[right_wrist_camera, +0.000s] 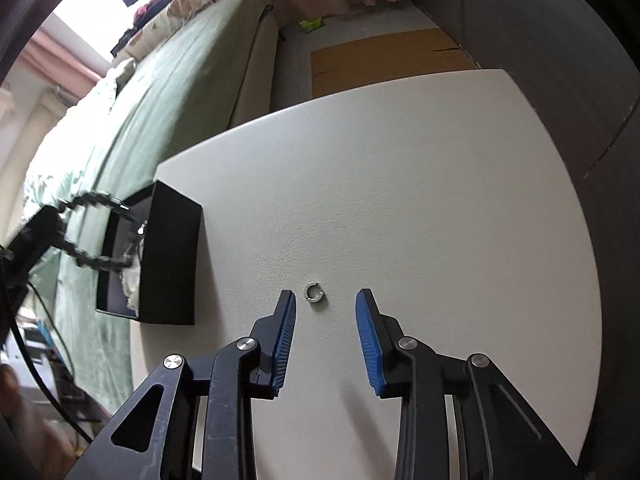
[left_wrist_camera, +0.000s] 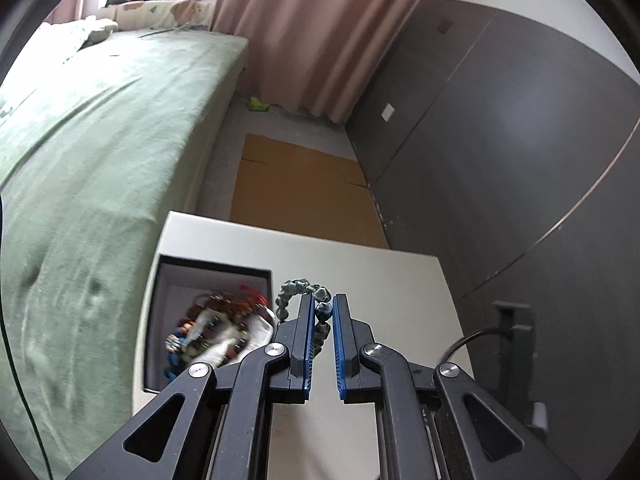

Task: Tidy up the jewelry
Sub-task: 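Carry the grey bracelet into the box with left while right grasps the silver ring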

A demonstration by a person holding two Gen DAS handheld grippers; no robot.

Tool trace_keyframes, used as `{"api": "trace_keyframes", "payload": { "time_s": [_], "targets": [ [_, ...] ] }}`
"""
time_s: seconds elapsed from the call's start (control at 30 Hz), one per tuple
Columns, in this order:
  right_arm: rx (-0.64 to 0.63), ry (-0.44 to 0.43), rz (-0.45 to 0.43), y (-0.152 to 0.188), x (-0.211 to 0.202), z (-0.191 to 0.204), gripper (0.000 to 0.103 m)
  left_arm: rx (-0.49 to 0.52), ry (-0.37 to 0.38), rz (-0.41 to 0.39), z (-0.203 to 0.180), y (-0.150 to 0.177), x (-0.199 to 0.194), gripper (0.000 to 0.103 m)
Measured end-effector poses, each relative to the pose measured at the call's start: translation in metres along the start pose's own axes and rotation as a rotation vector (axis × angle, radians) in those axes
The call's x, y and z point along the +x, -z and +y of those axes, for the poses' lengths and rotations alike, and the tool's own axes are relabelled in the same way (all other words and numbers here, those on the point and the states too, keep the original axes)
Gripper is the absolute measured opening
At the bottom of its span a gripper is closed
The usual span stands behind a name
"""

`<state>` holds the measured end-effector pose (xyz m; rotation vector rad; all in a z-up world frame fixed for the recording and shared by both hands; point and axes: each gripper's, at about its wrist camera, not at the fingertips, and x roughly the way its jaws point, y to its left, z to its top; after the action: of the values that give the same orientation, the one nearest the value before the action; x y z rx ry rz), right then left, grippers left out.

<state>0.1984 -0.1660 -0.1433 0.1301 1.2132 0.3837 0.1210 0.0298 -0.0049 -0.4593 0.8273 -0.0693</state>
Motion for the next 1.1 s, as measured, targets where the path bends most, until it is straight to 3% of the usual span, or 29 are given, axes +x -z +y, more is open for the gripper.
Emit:
{"api": "trace_keyframes", "payload": {
  "time_s": [0.17,0.33,0.37,0.47,0.53,0.57,0.8,0.93,0.97,1.03,1.07,1.1],
  "targets": [
    [-0.036,0.033,0.017,-0.002,0.009,0.012,0.032,-0.023,0.0,-0.022,0.013,-0.008,-0.007,0.009],
    [-0.085,0.121,0.057,-0.003,0.024,0.026,0.021,-0.05,-0.006,-0.028,0.029,-0.014,-0.01,0.009],
    [-0.102,0.138,0.05,-0.003,0.024,0.028,0.015,-0.052,-0.006,-0.03,0.03,-0.015,-0.009,0.009],
    [-0.137,0.165,0.057,-0.001,0.024,0.03,0.014,-0.071,-0.006,-0.031,0.04,-0.017,-0.012,0.009],
    [-0.138,0.16,0.056,-0.001,0.021,0.028,0.013,-0.091,0.002,-0.022,0.047,-0.018,-0.012,0.009],
    [-0.136,0.154,0.053,-0.002,0.02,0.027,0.002,-0.099,0.006,-0.019,0.05,-0.018,-0.012,0.009],
    [-0.073,0.064,-0.047,-0.01,-0.019,0.022,0.002,-0.11,0.02,0.028,0.061,-0.02,-0.002,0.009],
    [-0.052,0.06,-0.059,-0.012,-0.026,0.02,0.002,-0.146,0.023,0.049,0.07,-0.018,0.004,0.009],
    [-0.038,0.055,-0.046,-0.012,-0.025,0.019,0.004,-0.147,0.026,0.051,0.073,-0.018,0.003,0.009],
    [-0.02,0.043,-0.003,-0.012,-0.018,0.018,0.028,-0.151,0.027,0.053,0.076,-0.02,0.002,0.011],
    [-0.015,0.048,0.008,-0.011,-0.014,0.017,0.047,-0.159,0.029,0.062,0.079,-0.02,0.002,0.016],
    [-0.015,0.057,0.004,-0.01,-0.011,0.018,0.049,-0.171,0.031,0.067,0.082,-0.02,0.001,0.025]
  ]
}}
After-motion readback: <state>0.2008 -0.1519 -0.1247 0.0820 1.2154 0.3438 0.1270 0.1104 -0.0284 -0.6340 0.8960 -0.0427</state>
